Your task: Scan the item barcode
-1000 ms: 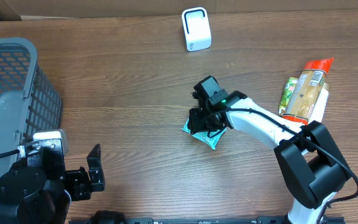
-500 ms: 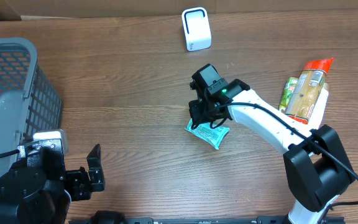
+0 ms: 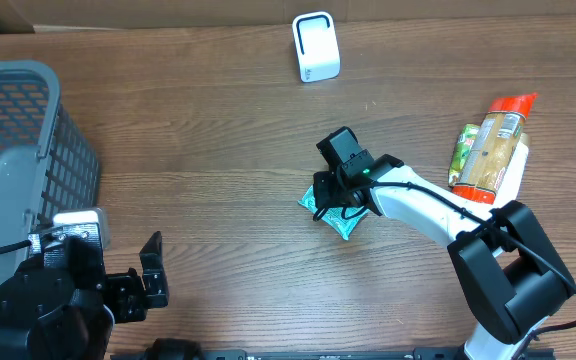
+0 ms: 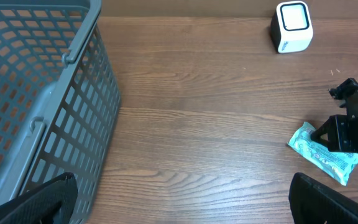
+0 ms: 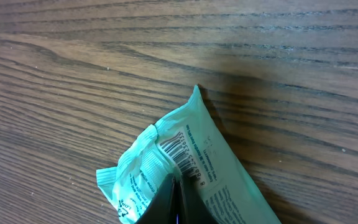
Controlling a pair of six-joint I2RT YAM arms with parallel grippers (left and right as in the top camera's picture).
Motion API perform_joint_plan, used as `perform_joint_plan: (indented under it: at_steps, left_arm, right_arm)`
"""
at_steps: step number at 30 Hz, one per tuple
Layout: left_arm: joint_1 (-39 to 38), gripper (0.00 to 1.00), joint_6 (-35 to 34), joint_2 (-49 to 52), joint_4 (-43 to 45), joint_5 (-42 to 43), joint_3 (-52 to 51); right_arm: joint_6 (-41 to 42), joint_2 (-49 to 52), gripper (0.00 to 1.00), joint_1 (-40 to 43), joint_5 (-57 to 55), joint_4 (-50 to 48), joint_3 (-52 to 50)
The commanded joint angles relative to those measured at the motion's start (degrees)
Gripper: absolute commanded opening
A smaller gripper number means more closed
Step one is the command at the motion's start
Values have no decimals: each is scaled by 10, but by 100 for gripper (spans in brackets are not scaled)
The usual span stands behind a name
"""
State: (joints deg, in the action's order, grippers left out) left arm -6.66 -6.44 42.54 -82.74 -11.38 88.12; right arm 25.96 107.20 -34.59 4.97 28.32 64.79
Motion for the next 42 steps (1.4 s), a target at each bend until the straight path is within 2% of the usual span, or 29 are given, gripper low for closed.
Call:
perform_joint_plan:
  at_steps: [1, 4, 7, 11, 13, 15, 20, 27, 33, 39, 42]
  left_arm:
    - [3, 100, -4, 3, 2, 5, -4]
    - [3, 99, -4, 3, 2, 5, -4]
    - [3, 100, -4, 3, 2, 5, -4]
    - [3, 100, -4, 3, 2, 5, -4]
    - [3, 100, -4, 3, 2, 5, -4]
    - [3, 100, -4, 3, 2, 5, -4]
    - [3, 100, -4, 3, 2, 5, -4]
    - [3, 100, -4, 3, 2, 5, -4]
    - [3, 100, -4, 3, 2, 5, -4]
    - [3, 100, -4, 3, 2, 5, -4]
    - [3, 100, -4, 3, 2, 5, -4]
  right_arm:
    - [8, -9, 5, 1, 1, 3, -10]
    - [-31, -40, 25, 6, 16, 26, 31]
    - [-62, -77, 35, 16, 42, 76, 86]
    - [-57, -116, 42, 31, 43, 167, 152]
    - [-27, -129, 45, 40, 43, 207, 163]
    - [19, -131, 50, 54, 44, 258, 162]
    - [61, -126, 51, 65, 95, 321, 110]
    - [147, -126, 51, 67, 149, 246, -27]
    - [219, -126, 51, 66, 157, 129, -119]
    - [238, -126, 51, 66, 156, -34, -185]
    - [222, -126, 47, 67, 128, -68, -190]
